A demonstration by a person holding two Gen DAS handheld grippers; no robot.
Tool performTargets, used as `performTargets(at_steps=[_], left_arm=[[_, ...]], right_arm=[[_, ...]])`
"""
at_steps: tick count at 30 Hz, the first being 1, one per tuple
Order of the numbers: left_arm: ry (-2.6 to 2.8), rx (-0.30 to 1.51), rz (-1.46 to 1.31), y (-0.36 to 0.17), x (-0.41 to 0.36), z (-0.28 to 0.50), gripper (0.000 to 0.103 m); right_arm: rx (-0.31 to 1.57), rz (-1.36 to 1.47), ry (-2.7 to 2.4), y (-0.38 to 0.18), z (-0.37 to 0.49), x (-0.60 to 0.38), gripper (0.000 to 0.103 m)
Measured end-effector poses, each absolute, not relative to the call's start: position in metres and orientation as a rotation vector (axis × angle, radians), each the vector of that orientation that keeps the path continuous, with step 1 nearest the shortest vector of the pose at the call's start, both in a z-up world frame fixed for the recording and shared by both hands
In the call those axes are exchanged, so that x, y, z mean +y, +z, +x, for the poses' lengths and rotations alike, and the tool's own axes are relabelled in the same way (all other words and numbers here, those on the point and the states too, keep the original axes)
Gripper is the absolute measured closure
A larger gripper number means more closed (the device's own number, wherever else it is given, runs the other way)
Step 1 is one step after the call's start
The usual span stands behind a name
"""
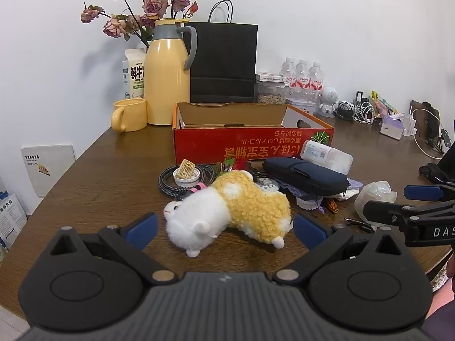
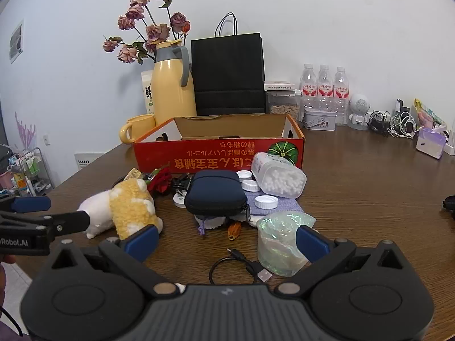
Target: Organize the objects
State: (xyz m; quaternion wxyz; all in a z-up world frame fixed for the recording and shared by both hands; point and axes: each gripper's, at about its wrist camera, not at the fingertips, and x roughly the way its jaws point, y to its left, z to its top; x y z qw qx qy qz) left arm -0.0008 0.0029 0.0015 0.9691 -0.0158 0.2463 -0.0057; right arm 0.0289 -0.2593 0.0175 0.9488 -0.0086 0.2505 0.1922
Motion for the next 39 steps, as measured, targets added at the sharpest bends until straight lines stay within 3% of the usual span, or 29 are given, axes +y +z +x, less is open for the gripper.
performTargets(at_steps=[39], left_arm=[[-0.008, 0.495, -0.034, -0.0010, 0.0030, -0.0046, 0.000]], right_arm=[[0.499, -0.014, 0.395, 0.0167, 0.0256, -0.2612, 0.000]])
